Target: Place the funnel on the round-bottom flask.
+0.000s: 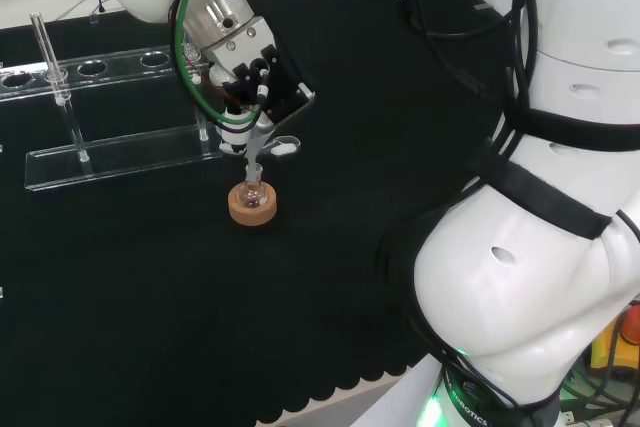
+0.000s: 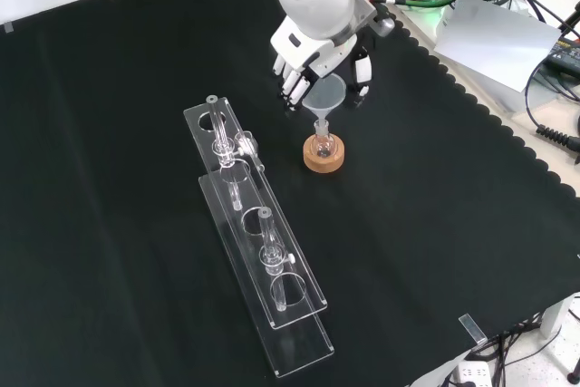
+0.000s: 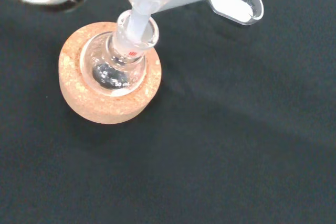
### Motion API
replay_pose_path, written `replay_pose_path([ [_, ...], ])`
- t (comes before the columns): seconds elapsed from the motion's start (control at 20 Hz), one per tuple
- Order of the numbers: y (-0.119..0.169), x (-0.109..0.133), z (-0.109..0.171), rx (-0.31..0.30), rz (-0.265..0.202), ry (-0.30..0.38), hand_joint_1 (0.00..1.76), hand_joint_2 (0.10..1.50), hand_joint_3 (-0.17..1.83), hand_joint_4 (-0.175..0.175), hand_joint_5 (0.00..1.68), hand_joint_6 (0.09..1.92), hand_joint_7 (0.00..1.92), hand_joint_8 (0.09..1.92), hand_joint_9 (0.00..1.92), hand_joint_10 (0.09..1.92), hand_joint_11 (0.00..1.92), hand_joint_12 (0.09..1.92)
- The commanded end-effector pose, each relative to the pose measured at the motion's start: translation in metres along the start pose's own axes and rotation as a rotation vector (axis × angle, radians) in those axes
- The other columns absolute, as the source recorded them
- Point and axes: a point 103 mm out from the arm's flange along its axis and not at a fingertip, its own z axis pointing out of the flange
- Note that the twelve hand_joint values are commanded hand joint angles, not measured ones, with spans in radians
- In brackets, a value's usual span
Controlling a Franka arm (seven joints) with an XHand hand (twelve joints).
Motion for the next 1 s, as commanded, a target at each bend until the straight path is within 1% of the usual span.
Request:
replay_pose_path([
  [0.05, 0.003, -0.005, 0.004, -0.006, -0.007, -0.005, 0.9, 0.67, 0.81, -0.003, 0.73, 0.86, 0.79, 0.7, 1.19, 0.53, 0.79, 1.2],
  [0.2, 0.003, -0.004, 0.004, -0.003, -0.003, -0.012, 0.9, 0.67, 0.81, -0.003, 0.73, 0.86, 0.79, 0.7, 1.19, 0.53, 0.79, 1.2],
  [0.35, 0.003, 0.007, 0.002, -0.001, 0.006, -0.028, 0.9, 0.67, 0.81, -0.003, 0.73, 0.86, 0.79, 0.7, 1.19, 0.53, 0.79, 1.2],
  [0.4, 0.003, 0.001, 0.005, -0.003, -0.002, -0.014, 0.9, 0.67, 0.81, -0.003, 0.73, 0.86, 0.79, 0.7, 1.19, 0.53, 0.79, 1.2],
  [0.5, 0.003, 0.001, 0.006, 0.0, -0.002, -0.012, 0.9, 0.66, 0.81, -0.003, 0.73, 0.86, 0.79, 0.69, 1.18, 0.53, 0.79, 1.2],
  [0.55, 0.003, 0.004, 0.005, 0.006, 0.0, -0.014, 0.9, 0.66, 0.81, -0.005, 0.71, 0.86, 0.78, 0.69, 1.18, 0.53, 0.79, 1.2],
  [0.6, 0.002, 0.007, 0.004, 0.013, -0.001, -0.011, 0.88, 0.64, 0.81, -0.014, 0.66, 0.85, 0.75, 0.7, 1.15, 0.52, 0.78, 1.2],
  [0.65, 0.001, 0.01, 0.003, 0.016, 0.001, -0.01, 0.86, 0.62, 0.81, -0.026, 0.57, 0.8, 0.71, 0.71, 1.11, 0.53, 0.76, 1.21],
  [0.75, -0.001, 0.012, 0.002, 0.017, 0.005, -0.006, 0.82, 0.59, 0.81, -0.042, 0.43, 0.63, 0.6, 0.75, 1.02, 0.55, 0.73, 1.23],
  [0.9, -0.003, 0.009, 0.001, 0.023, -0.002, 0.009, 0.78, 0.57, 0.77, -0.05, 0.36, 0.38, 0.43, 0.77, 0.88, 0.59, 0.68, 1.25],
  [1.0, -0.005, 0.009, 0.0, 0.019, -0.004, 0.015, 0.73, 0.56, 0.71, -0.05, 0.33, 0.24, 0.3, 0.76, 0.78, 0.61, 0.65, 1.27],
])
